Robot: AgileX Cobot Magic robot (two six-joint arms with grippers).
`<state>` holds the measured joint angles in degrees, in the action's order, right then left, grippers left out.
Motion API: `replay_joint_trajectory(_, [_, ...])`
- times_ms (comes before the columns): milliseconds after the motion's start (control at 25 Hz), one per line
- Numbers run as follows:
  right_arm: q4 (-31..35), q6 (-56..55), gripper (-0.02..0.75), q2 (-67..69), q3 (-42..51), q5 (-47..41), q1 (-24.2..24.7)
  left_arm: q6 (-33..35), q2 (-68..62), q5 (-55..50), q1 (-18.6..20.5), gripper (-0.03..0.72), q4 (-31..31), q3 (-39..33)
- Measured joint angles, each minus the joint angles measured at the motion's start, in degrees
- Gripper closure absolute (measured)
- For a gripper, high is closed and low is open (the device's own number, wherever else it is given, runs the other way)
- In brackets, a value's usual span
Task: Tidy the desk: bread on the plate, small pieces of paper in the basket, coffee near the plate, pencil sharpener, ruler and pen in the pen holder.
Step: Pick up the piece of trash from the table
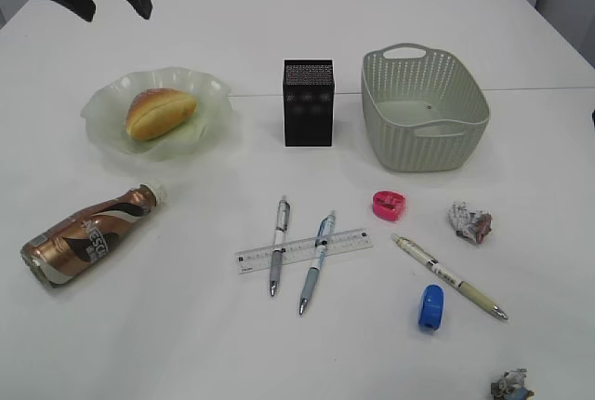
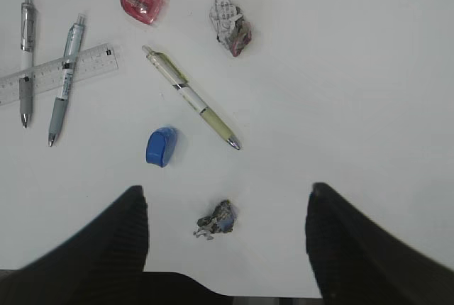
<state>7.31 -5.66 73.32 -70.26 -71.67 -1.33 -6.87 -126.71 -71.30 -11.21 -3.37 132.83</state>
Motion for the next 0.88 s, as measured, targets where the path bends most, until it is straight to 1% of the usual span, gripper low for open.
replay_joint_trajectory(80, [0.0,0.0,0.199,0.0,0.0,0.0,0.0,0.71,2.98,0.0,0.0,0.099,-0.11,-1.79])
replay_joint_trajectory(160, [0.0,1.0,0.199,0.0,0.0,0.0,0.0,1.6,7.03,0.0,0.0,0.099,0.31,-5.08])
replay_joint_trajectory(240, [0.0,2.54,0.199,0.0,0.0,0.0,0.0,2.31,11.4,0.0,0.0,0.1,0.88,-10.03])
replay_joint_trajectory(480, [-0.78,4.76,0.199,0.87,0.0,0.0,0.0,2.56,26.0,-0.21,0.0,0.1,1.83,-27.97])
replay_joint_trajectory(720, [-0.27,4.76,0.199,5.25,0.0,0.0,0.0,2.56,40.35,-0.21,0.0,0.102,2.07,-40.77])
replay_joint_trajectory(880, [2.93,4.76,0.199,8.76,0.0,2.55,0.0,2.65,49.86,-0.31,0.0,0.102,2.18,-47.8])
